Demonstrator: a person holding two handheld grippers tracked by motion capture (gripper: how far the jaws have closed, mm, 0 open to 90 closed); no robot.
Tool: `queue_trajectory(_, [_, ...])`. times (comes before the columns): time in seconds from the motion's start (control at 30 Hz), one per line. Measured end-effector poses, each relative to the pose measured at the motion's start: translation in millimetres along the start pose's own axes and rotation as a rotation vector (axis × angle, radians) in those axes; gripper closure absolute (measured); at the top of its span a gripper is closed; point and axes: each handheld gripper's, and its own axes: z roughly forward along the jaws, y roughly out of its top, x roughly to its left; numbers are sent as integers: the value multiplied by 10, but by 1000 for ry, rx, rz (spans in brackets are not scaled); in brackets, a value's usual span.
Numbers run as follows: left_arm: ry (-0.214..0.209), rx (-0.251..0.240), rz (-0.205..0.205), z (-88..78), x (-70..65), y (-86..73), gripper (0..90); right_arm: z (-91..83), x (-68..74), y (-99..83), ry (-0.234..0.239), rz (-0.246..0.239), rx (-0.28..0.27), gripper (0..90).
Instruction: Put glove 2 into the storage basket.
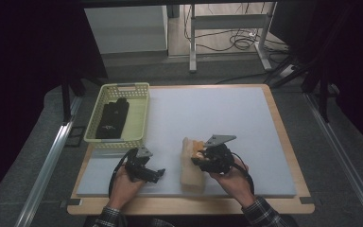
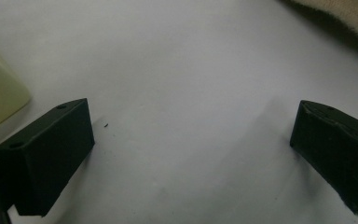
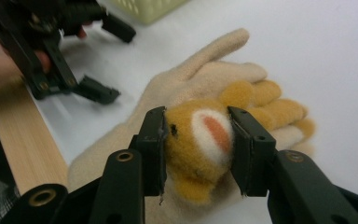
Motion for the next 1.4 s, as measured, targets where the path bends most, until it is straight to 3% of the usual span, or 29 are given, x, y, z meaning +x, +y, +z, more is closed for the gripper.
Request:
queue_trajectory(0.13, [1, -2, 0, 2, -1, -1, 0, 141, 21, -125, -20, 1, 40, 557])
queue_trajectory(0.2, [1, -3, -1, 2, -1, -1, 0, 203, 21, -204, -44, -20, 66, 499])
queue_trajectory(0.37, [1, -1, 1, 1, 0, -1, 0, 244, 21, -281, -25, -3, 79, 404])
queue_trajectory(0.43, [1, -2, 0, 2, -1, -1, 0, 216, 3, -283, -19, -1, 73, 335])
queue_trajectory(0.67, [1, 1, 3, 0, 1, -1, 0, 29, -98, -269, -29, -14, 34, 316])
queue_trajectory(0.8, [2, -2, 1, 1, -3, 0, 0, -81, -192, -355, -31, -11, 26, 425])
queue_trajectory(0.87, [3, 0, 2, -1, -3, 0, 0, -133, -257, -451, -33, -21, 31, 537])
queue_trajectory(1.0, [12, -1, 4, -17, -18, -5, 1, -146, -290, -548, -29, -15, 38, 627])
queue_trajectory(1.07, [10, -1, -4, -44, -23, -20, 0, -149, -299, -640, -15, -20, 31, 717])
queue_trajectory(1.23, [12, -24, -30, -170, 13, -71, 0, -152, -267, -719, 8, -35, 28, 791])
queue_trajectory(1.4, [69, 2, -38, -213, 69, -191, 0, -147, -189, -801, 41, -56, 39, 843])
